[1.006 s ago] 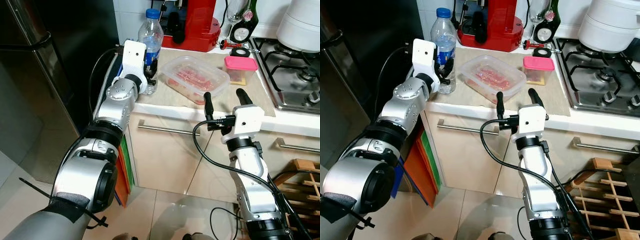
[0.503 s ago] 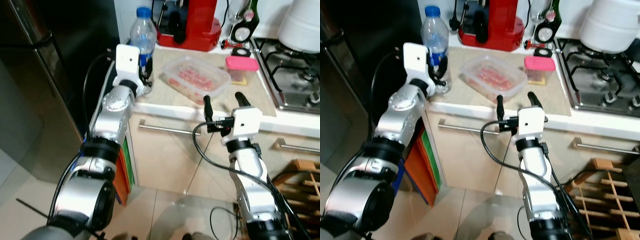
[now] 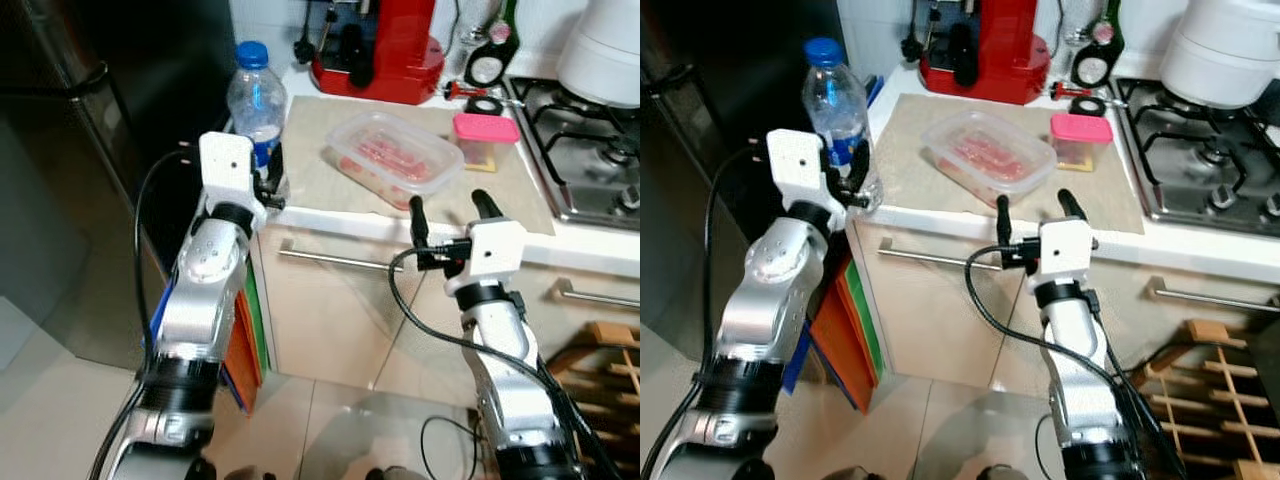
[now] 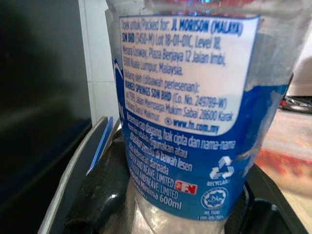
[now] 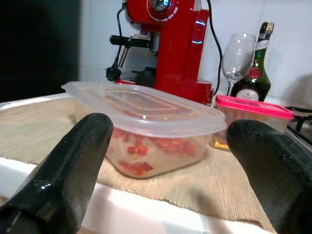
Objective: Restocking fridge
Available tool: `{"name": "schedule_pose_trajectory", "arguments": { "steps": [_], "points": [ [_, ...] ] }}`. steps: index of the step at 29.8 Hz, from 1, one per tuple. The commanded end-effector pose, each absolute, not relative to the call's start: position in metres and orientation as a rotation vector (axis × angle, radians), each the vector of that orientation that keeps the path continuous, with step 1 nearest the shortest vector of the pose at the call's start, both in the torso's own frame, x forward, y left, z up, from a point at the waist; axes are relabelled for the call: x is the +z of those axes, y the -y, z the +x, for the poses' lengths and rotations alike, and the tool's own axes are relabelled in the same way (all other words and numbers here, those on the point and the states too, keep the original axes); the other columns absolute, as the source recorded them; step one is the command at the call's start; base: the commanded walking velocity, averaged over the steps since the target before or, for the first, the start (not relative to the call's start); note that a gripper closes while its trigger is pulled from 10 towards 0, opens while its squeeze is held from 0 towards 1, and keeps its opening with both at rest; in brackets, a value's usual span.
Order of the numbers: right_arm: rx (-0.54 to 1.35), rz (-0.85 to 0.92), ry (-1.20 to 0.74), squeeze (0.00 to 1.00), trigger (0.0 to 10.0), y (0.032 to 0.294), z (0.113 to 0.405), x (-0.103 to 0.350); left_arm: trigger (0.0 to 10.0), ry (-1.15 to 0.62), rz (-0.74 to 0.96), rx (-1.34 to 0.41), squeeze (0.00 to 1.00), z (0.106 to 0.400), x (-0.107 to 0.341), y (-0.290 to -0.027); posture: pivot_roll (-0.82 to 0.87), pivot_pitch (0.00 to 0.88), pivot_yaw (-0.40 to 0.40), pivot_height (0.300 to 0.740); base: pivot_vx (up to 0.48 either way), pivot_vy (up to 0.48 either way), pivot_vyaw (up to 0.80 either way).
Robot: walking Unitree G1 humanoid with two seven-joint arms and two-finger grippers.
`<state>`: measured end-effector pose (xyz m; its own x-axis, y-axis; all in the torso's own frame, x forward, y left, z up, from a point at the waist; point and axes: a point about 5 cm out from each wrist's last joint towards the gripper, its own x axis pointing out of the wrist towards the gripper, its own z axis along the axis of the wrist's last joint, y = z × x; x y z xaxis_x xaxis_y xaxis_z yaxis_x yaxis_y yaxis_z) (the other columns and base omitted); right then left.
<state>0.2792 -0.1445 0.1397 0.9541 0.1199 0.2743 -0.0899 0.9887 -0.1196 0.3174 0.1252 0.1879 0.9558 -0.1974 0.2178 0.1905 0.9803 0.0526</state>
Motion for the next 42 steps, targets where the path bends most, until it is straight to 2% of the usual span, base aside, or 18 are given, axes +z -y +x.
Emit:
{"name": "schedule_pose_trajectory", "arguments": {
  "steps": [1, 7, 9, 19, 42],
  "points": [
    [0.089, -0.109, 0.282, 0.0, 10.0, 0.153, 0.277, 0.141, 10.0, 0.285, 0.032, -0.226, 0.0, 0.307, 0.2, -0.124, -0.02, 0.012, 0.006, 0.731, 0.0, 0.0, 0.0],
    [0.068, -0.124, 0.285, 0.0, 10.0, 0.163, 0.274, 0.142, 10.0, 0.295, 0.071, -0.271, 0.0, 0.286, 0.204, -0.125, -0.01, 0.007, 0.004, 0.731, 0.0, 0.0, 0.0],
    [0.068, -0.124, 0.278, 0.0, 10.0, 0.161, 0.273, 0.14, 10.0, 0.232, 0.062, -0.259, 0.0, 0.287, 0.193, -0.126, -0.01, 0.006, 0.004, 0.731, 0.0, 0.0, 0.0],
    [0.092, -0.111, 0.271, 0.0, 10.0, 0.153, 0.279, 0.138, 10.0, 0.171, 0.016, -0.261, 0.0, 0.294, 0.184, -0.117, -0.02, 0.001, -0.002, 0.731, 0.0, 0.0, 0.0],
    [0.109, -0.115, 0.252, 0.0, 10.0, 0.151, 0.277, 0.134, 10.0, 0.164, 0.001, -0.261, 0.0, 0.303, 0.185, -0.115, -0.04, 0.014, -0.004, 0.731, -0.303, 0.0, 0.0]
  ]
}}
